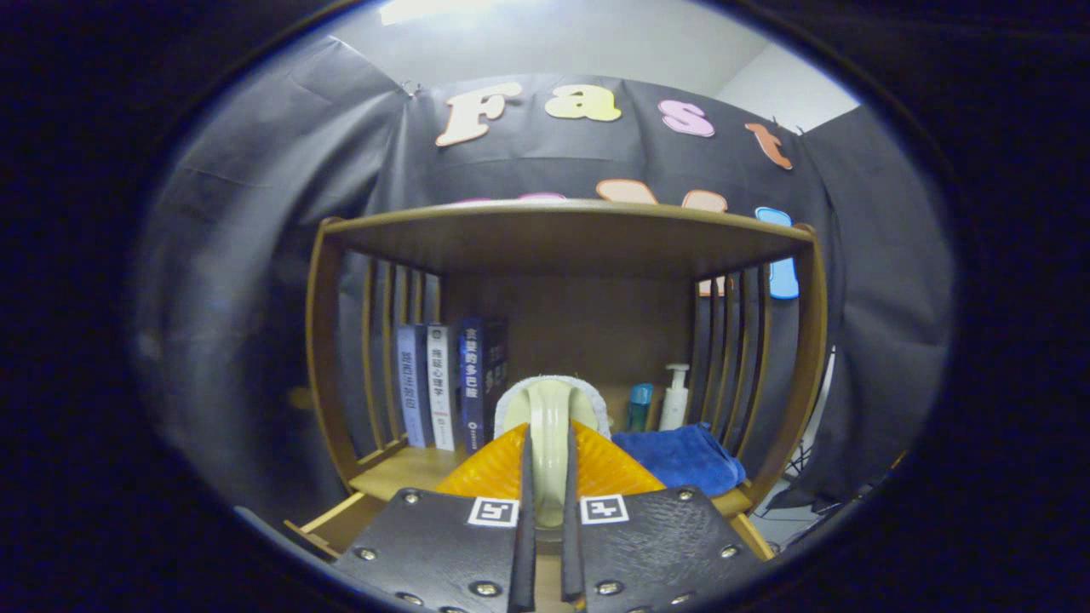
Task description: Pull open the drawer, take out the items inside it, and place them on the countertop above the cabinet.
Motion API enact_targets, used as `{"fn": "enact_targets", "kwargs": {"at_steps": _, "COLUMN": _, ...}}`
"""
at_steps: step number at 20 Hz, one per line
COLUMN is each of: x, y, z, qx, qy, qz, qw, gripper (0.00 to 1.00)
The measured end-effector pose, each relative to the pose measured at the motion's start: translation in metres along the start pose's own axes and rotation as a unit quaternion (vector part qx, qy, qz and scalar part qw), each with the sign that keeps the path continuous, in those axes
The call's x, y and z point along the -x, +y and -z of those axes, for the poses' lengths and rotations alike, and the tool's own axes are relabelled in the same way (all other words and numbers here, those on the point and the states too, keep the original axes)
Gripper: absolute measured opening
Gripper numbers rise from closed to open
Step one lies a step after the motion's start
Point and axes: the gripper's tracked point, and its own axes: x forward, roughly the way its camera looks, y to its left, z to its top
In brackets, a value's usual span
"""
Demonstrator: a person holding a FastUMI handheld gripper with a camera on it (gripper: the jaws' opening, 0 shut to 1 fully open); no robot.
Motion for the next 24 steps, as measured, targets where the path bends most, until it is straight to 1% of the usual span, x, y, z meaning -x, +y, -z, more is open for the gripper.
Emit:
{"fn": "enact_targets", "kwargs": {"at_steps": 5, "x": -0.069, "y": 0.004, "z": 0.063, "qx": 0.004, "qy": 0.087, "qz": -0.003, "qw": 0.996, "gripper": 0.12}}
{"fn": "enact_targets", "kwargs": {"at_steps": 7, "x": -0.087, "y": 0.004, "z": 0.094, "qx": 0.003, "qy": 0.127, "qz": 0.005, "qw": 0.992, "gripper": 0.12}}
{"fn": "enact_targets", "kwargs": {"at_steps": 10, "x": -0.106, "y": 0.005, "z": 0.137, "qx": -0.019, "qy": 0.175, "qz": 0.015, "qw": 0.984, "gripper": 0.12}}
{"fn": "enact_targets", "kwargs": {"at_steps": 11, "x": -0.109, "y": 0.004, "z": 0.131, "qx": -0.025, "qy": 0.154, "qz": 0.023, "qw": 0.988, "gripper": 0.12}}
{"fn": "enact_targets", "kwargs": {"at_steps": 12, "x": -0.113, "y": 0.001, "z": 0.129, "qx": -0.028, "qy": 0.148, "qz": 0.032, "qw": 0.988, "gripper": 0.14}}
{"fn": "enact_targets", "kwargs": {"at_steps": 16, "x": -0.136, "y": 0.001, "z": 0.136, "qx": -0.056, "qy": 0.162, "qz": 0.037, "qw": 0.985, "gripper": 0.13}}
{"fn": "enact_targets", "kwargs": {"at_steps": 19, "x": -0.143, "y": -0.005, "z": 0.141, "qx": -0.081, "qy": 0.177, "qz": 0.040, "qw": 0.980, "gripper": 0.14}}
{"fn": "enact_targets", "kwargs": {"at_steps": 20, "x": -0.148, "y": -0.007, "z": 0.147, "qx": -0.086, "qy": 0.187, "qz": 0.045, "qw": 0.978, "gripper": 0.14}}
{"fn": "enact_targets", "kwargs": {"at_steps": 21, "x": -0.147, "y": -0.006, "z": 0.148, "qx": -0.091, "qy": 0.190, "qz": 0.038, "qw": 0.977, "gripper": 0.17}}
{"fn": "enact_targets", "kwargs": {"at_steps": 22, "x": -0.156, "y": -0.009, "z": 0.148, "qx": -0.089, "qy": 0.182, "qz": 0.042, "qw": 0.978, "gripper": 0.17}}
{"fn": "enact_targets", "kwargs": {"at_steps": 24, "x": -0.156, "y": -0.008, "z": 0.151, "qx": -0.087, "qy": 0.184, "qz": 0.045, "qw": 0.978, "gripper": 0.17}}
